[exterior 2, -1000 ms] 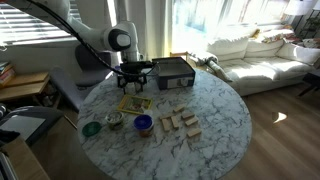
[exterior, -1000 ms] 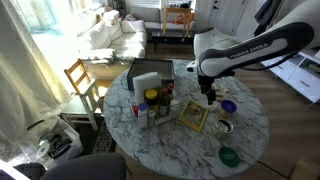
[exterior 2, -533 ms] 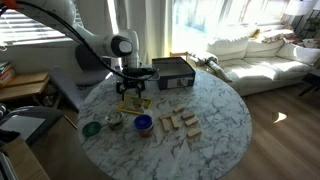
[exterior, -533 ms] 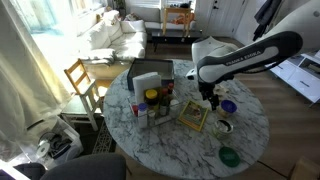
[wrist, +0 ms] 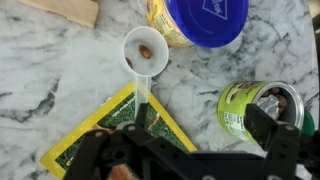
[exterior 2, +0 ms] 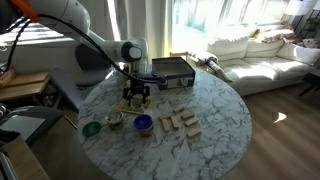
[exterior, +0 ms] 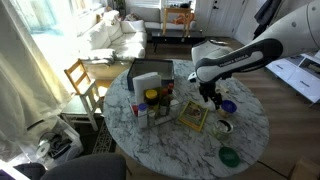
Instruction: Spill the transparent measuring cup content in the open container
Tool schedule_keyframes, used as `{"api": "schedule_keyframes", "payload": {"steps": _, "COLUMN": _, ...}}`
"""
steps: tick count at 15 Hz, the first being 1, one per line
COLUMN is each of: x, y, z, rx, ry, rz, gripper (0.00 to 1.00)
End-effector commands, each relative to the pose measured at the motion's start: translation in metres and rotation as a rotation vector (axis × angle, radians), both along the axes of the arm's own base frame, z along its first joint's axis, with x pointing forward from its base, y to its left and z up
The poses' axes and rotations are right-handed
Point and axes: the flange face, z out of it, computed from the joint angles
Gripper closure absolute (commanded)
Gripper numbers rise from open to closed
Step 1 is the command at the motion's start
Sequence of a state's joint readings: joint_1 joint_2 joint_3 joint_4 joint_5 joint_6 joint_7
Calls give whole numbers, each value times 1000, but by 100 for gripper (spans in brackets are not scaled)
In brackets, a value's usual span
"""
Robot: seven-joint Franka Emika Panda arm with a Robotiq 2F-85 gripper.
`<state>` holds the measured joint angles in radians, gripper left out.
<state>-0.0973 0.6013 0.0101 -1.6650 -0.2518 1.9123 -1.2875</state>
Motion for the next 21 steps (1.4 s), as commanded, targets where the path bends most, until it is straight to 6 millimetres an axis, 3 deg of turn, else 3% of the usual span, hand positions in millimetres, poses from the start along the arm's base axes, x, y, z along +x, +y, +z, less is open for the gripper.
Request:
{"api": "schedule_keyframes", "payload": {"steps": 1, "x": 17, "y": -12, "z": -15, "rx": 36, "ry": 62, "rz": 50, "gripper": 5}}
{"api": "schedule_keyframes", "payload": {"steps": 8, "x": 40, "y": -23, "z": -39, "rx": 72, "ry": 65, "rz": 24, "gripper": 15}}
{"api": "schedule_keyframes", "payload": {"steps": 13, "x": 48, "y": -30, "z": -50, "rx": 89, "ry": 69, "rz": 6, "gripper": 58}}
{"api": "schedule_keyframes", "payload": {"steps": 18, "x": 51, "y": -33, "z": -46, "rx": 113, "ry": 114, "rz": 2, "gripper": 96}}
{"api": "schedule_keyframes", "payload": {"steps": 21, "x": 51, "y": -32, "z": -40, "rx": 116, "ry": 154, "rz": 3, "gripper": 100}}
